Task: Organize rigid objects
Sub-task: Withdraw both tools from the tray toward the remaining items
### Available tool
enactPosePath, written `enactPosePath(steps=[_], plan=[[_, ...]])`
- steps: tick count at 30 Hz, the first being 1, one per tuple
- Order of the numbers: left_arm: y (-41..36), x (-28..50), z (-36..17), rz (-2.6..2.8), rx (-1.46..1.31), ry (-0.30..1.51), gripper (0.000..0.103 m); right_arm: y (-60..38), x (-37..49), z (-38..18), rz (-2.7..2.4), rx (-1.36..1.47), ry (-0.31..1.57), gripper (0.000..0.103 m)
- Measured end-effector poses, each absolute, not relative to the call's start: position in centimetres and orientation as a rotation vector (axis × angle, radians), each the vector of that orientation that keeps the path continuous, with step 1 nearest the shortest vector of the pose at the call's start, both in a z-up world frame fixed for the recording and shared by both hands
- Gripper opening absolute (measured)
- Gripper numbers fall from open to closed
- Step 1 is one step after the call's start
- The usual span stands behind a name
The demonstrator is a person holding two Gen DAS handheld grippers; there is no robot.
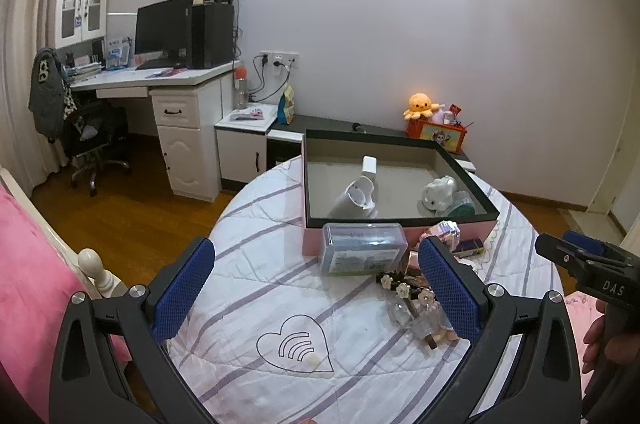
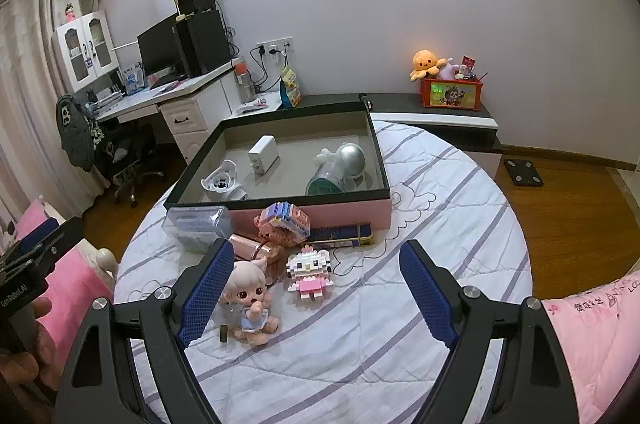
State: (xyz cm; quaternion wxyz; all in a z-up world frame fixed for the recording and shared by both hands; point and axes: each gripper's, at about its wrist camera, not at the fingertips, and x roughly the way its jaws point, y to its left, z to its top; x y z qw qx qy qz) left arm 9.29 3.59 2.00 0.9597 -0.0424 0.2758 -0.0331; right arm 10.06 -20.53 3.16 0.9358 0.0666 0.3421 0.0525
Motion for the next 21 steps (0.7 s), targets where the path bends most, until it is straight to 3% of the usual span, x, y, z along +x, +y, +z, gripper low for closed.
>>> enactPosePath(steps=[21], plan=[[2.1, 8.9, -1.5, -0.066, -0.077, 0.66, 0.103, -18.2, 11.4, -2.7, 0.225, 0.119, 0.86, 0.086]])
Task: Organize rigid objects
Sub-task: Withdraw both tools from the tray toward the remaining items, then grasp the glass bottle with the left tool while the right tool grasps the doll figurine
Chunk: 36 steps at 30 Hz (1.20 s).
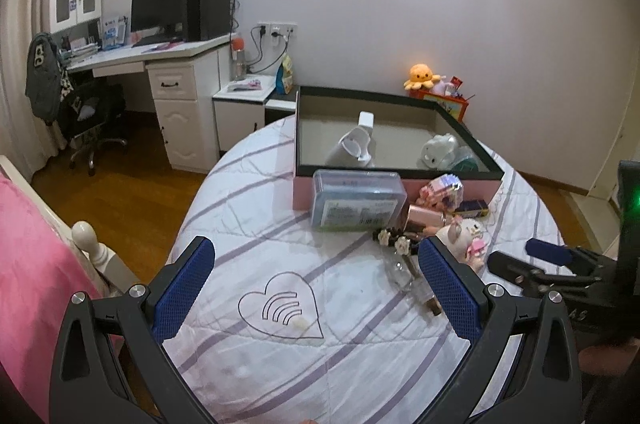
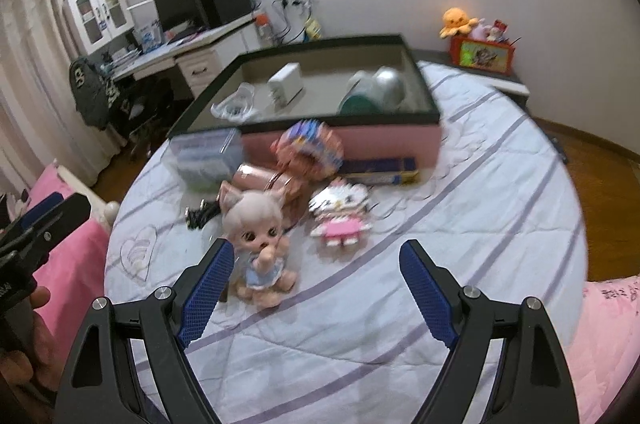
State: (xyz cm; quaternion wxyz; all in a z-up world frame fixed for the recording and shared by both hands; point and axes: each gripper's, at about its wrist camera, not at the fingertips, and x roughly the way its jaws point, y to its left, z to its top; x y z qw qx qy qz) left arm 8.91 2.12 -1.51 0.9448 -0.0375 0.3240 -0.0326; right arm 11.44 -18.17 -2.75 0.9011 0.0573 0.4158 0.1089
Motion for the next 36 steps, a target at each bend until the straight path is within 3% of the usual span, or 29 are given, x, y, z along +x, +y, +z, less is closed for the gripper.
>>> enactPosePath(steps=[7, 11, 16, 21, 36], plan=[[1.4, 9.3, -2.6, -0.071, -0.062, 0.694, 0.103, -16.3, 12.2, -4.1, 0.3, 0.099, 0.882, 0.085], [1.0, 9.5, -3.2, -0.077, -0.062, 0.715, 0.103, -15.8, 13.0, -4.6, 0.326, 0.092, 0.895, 0.068], [0.7, 9.7, -3.8, -0.082, -0.06, 0.733, 0.103, -15.0, 14.0, -5.3, 0.365, 0.09, 0.907, 0.059], [0.2, 9.9, -4.3, -0.089, -0.056, 0.748, 0.103, -14.3, 13.9, -5.6, 0.406, 0.075, 0.908, 0.04], [-3.6, 11.9, -6.7, -0.166, -0.019, 0.819, 0.103, -19.7, 12.4, -5.4, 0.343, 0.181, 0.896, 0.039]])
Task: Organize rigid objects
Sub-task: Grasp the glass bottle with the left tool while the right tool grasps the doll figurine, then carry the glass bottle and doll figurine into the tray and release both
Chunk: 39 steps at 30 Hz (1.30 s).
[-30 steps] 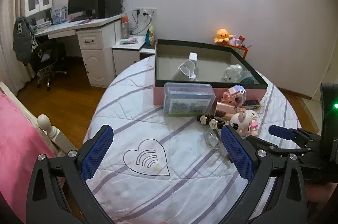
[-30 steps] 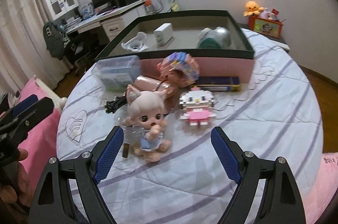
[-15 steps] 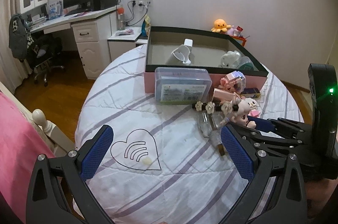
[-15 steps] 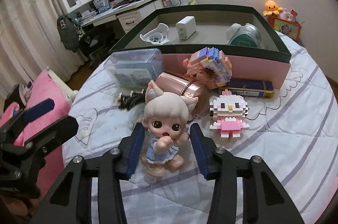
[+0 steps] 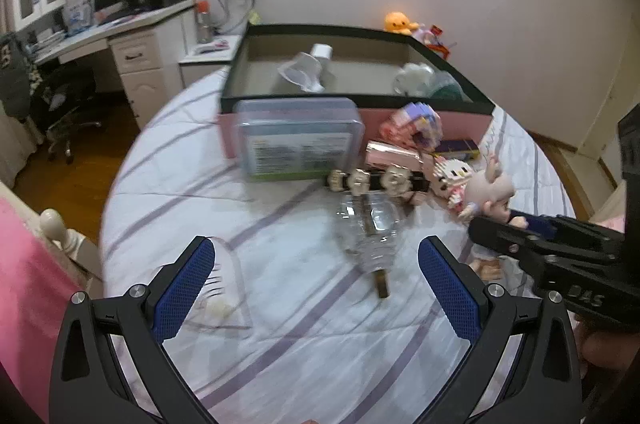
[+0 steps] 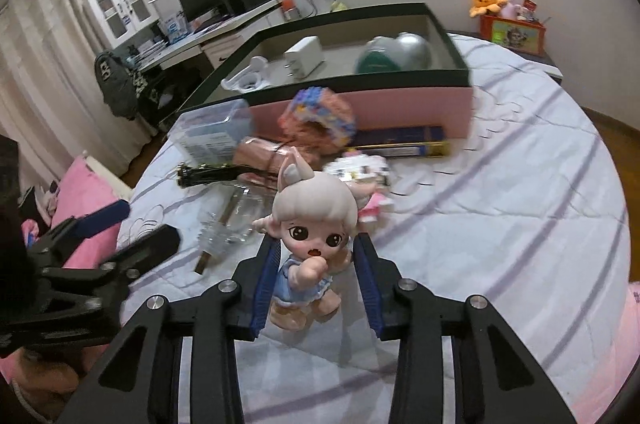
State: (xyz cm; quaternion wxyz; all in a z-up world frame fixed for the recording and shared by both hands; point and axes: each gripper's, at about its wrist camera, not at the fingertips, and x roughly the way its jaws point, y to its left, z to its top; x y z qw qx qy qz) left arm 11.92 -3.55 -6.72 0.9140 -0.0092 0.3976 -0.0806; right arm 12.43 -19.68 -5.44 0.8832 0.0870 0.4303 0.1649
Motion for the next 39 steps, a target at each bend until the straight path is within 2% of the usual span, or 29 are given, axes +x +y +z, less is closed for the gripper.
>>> enactPosePath(steps=[7, 9, 10, 12, 13, 24, 39], plan=[[-5.9, 15.2, -9.2, -0.185, -0.002, 0.877, 0.1, -21.7, 12.4, -5.1, 0.297, 0.205, 0.885, 0.039], [-6.0, 16.0, -10.1, -0.201, -0.027, 0.915, 0.082, -21.9, 12.4, -5.1, 0.291, 0.21, 0.886, 0.039], [-5.9, 16.1, -10.0, -0.195, -0.026, 0.907, 0.08, -22.0, 12.5, -5.1, 0.289, 0.212, 0.887, 0.039], [-5.7, 16.0, -9.9, -0.227, -0.049, 0.902, 0.057, -22.0, 12.7, -5.2, 0.289, 0.216, 0.888, 0.039], [-5.6, 16.0, -9.8, -0.222, -0.044, 0.897, 0.052, -22.1, 12.8, -5.1, 0.29, 0.219, 0.888, 0.039], [-2.0, 12.5, -8.7, -0.239, -0.113, 0.874, 0.052, -21.6, 12.3, -4.2, 0.305, 0.202, 0.875, 0.039], [0.4, 11.3, -1.3, -0.254, -0.1, 0.702, 0.052, -20.1, 13.1, 0.3, 0.35, 0.158, 0.784, 0.039]])
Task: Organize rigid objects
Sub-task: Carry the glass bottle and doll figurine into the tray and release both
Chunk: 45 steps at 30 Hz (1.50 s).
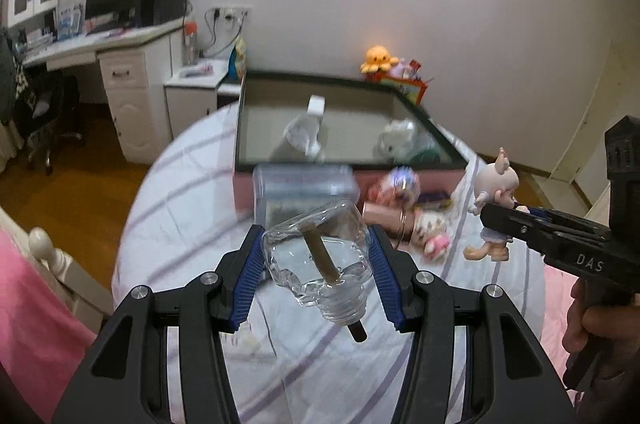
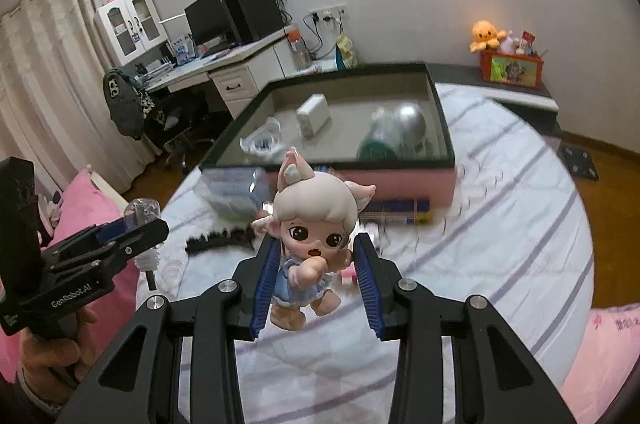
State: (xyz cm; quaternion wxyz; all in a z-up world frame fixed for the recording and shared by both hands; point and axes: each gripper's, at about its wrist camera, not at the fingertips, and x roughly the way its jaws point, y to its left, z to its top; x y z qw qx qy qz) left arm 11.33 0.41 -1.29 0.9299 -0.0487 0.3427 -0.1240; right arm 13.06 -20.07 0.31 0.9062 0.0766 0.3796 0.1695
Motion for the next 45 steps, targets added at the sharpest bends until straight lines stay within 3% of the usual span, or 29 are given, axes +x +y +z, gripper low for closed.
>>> enactPosePath(steps=[15, 30, 32, 33, 34, 35, 36, 37, 39, 42, 45], plan=[[0.7, 23.9, 3.6, -0.254, -0.071, 0.582, 0.052, -20.5, 23.3, 4.3, 0.309, 0.105, 0.696, 0.039], [-0.8, 37.0, -1.4, -0.24, -0.018, 0.767, 0.053, -19.6, 34.0, -0.8, 0.265, 0.108, 0.854, 0.039], [-0.8, 37.4, -1.8, -0.233, -0.009, 0.787, 0.054, -19.7, 34.5, -1.4, 0.247, 0.12, 0.873, 0.044], [-0.8, 37.5, -1.9, -0.224, -0.003, 0.79, 0.062, -19.9, 34.6, -1.5, 0.245, 0.133, 0.871, 0.051], [-0.7, 37.3, -1.9, -0.206, 0.004, 0.784, 0.069, -20.1, 34.6, -1.4, 0.247, 0.144, 0.868, 0.072], [-0.6, 37.0, -1.7, -0.191, 0.008, 0.768, 0.087, -20.3, 34.4, -1.3, 0.243, 0.153, 0.861, 0.087], [-0.4, 36.7, -1.6, -0.182, 0.011, 0.752, 0.099, -20.4, 34.3, -1.0, 0.238, 0.154, 0.852, 0.087], [-0.3, 36.1, -1.3, -0.173, 0.015, 0.728, 0.101, -20.5, 33.9, -0.7, 0.233, 0.154, 0.842, 0.087], [0.0, 34.9, -0.8, -0.166, 0.023, 0.697, 0.103, -20.9, 33.1, -0.3, 0.208, 0.152, 0.831, 0.089], [0.8, 32.9, 0.0, -0.146, 0.018, 0.661, 0.103, -21.3, 31.8, 0.5, 0.177, 0.161, 0.802, 0.103], [1.7, 30.8, 0.9, -0.143, -0.009, 0.631, 0.103, -21.9, 30.1, 1.4, 0.162, 0.187, 0.778, 0.103]])
